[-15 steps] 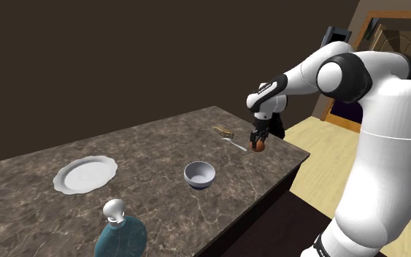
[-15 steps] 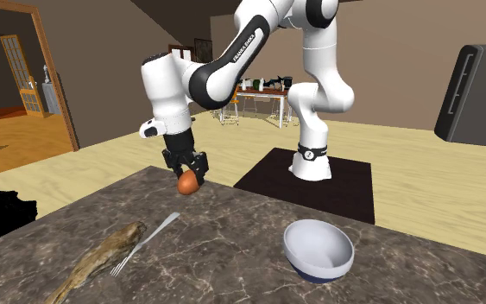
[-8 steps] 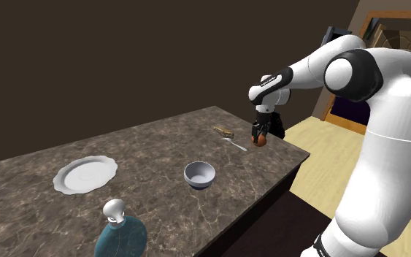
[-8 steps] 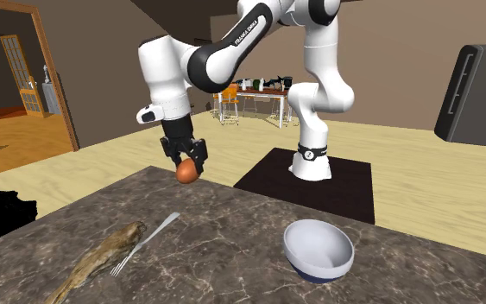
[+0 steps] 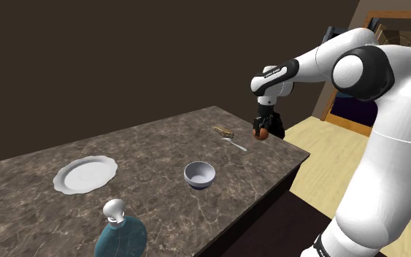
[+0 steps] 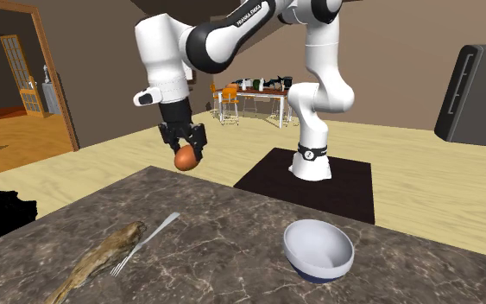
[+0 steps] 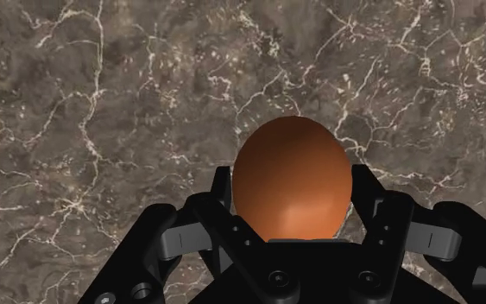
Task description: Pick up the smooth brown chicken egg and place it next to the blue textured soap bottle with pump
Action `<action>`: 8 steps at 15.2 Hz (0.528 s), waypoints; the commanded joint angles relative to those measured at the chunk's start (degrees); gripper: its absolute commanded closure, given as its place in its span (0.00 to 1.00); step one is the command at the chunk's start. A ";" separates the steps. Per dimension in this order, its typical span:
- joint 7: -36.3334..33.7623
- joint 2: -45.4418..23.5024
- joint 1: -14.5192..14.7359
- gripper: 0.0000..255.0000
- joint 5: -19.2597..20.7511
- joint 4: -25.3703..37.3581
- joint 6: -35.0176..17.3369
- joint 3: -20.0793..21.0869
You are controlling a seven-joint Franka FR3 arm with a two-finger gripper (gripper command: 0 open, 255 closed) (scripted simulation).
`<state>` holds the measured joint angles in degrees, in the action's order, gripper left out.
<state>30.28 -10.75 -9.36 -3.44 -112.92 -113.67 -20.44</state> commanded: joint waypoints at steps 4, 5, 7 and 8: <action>-0.40 1.67 0.12 1.00 0.69 1.90 3.47 -0.15; -0.48 1.96 0.14 1.00 0.80 2.34 4.17 -0.17; -0.62 2.50 0.18 1.00 1.02 3.26 5.60 -0.20; -0.69 2.76 0.20 1.00 1.12 3.73 6.31 -0.21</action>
<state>29.63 -7.91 -9.15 -2.31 -110.35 -108.44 -20.65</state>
